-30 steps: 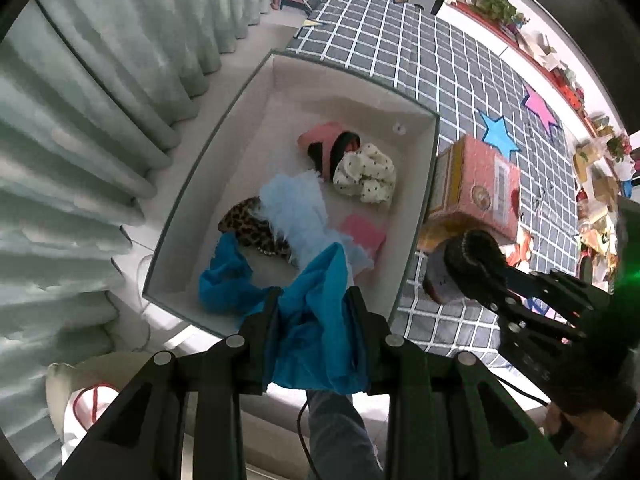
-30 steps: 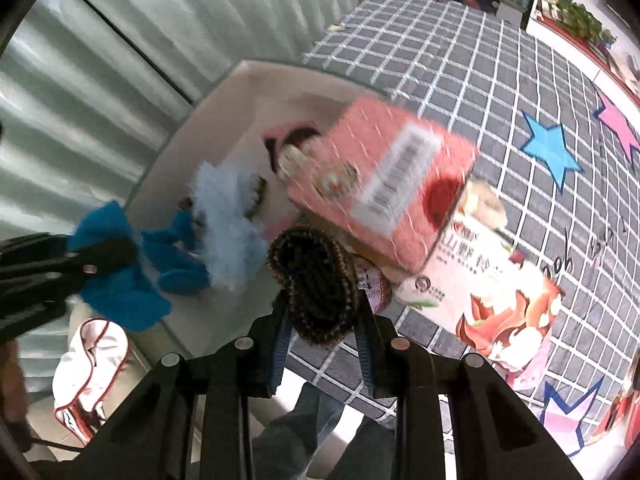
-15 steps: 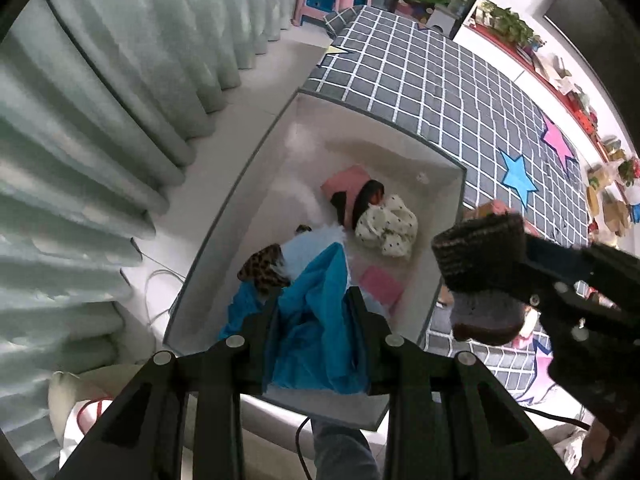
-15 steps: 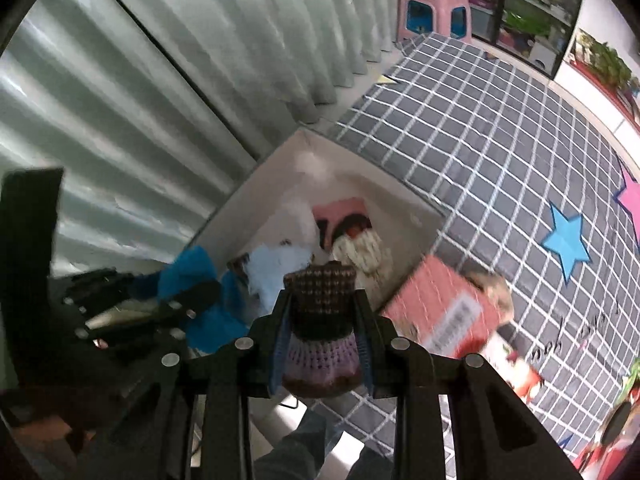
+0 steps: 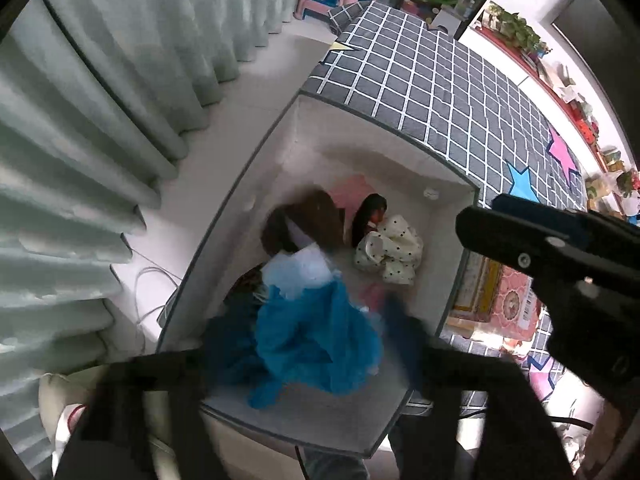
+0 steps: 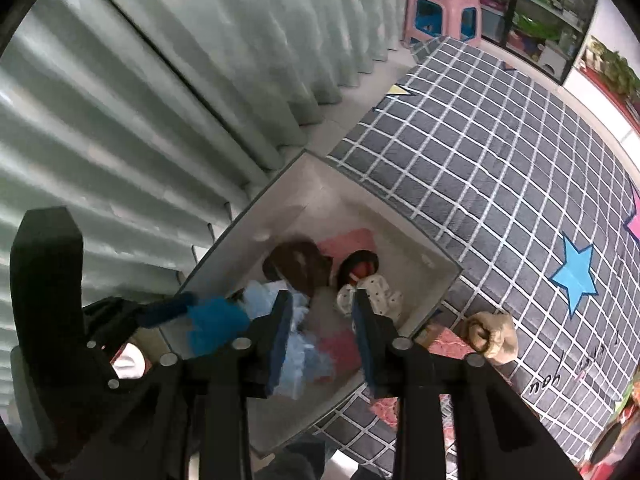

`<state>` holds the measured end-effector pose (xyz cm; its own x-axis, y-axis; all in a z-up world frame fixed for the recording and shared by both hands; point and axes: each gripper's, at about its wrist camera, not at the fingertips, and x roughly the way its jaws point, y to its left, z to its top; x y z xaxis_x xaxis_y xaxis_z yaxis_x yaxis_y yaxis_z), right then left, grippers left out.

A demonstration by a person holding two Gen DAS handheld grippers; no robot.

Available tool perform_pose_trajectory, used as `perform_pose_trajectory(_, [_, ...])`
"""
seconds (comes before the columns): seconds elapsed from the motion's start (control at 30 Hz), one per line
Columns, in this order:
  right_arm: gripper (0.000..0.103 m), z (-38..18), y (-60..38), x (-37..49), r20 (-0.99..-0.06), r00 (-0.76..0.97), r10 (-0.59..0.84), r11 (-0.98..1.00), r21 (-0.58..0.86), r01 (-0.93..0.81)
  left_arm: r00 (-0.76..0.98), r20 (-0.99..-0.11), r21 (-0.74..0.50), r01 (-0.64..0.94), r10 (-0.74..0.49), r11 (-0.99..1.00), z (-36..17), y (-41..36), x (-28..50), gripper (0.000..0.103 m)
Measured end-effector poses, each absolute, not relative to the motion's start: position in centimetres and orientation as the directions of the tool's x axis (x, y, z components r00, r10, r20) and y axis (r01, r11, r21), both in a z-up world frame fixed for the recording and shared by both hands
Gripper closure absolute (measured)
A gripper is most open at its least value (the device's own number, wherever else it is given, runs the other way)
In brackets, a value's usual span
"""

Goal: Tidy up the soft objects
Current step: 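Open both tools over the box to drop the blue bag and hat, then move both tools back toward the remaining items on the bed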

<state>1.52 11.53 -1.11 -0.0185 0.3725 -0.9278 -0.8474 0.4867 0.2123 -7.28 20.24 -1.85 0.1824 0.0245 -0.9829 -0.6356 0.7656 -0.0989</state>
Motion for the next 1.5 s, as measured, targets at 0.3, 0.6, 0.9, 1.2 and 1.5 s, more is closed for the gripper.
perform_pose_trajectory(0.3, [0.012,0.1,8.2,6.3,-0.924,0.033,0.382,0.625,0.232,-0.745,0.22,-0.975,-0.14,-0.63,0.002,0.764,-1.7,19.9,-6.0,0.0])
perform_pose_trajectory(0.6, [0.012,-1.5,-3.7,13.5,-0.94,0.103,0.326,0.834,0.235,-0.499,0.236,-0.971,-0.149,-0.49,-0.034,0.859,1.0,16.0,-0.4,0.0])
perform_pose_trajectory(0.9, [0.012,-5.9,-17.1,15.1,-0.969,0.104,0.225,0.943,0.19,-0.272,0.17,-0.981,-0.138,-0.289,-0.091,0.947,1.9,9.1,7.9,0.0])
perform_pose_trajectory(1.2, [0.012,-12.8,-22.3,11.1,-0.989,-0.007,0.147,0.942,0.143,-0.303,-0.053,-0.996,-0.062,-0.173,-0.073,0.983,-3.6,1.3,16.3,0.0])
perform_pose_trajectory(1.5, [0.012,-18.2,-22.0,8.1,-0.995,-0.035,0.089,0.883,0.095,-0.46,-0.355,-0.934,0.096,-0.158,0.034,0.983,-13.7,-1.5,19.8,0.0])
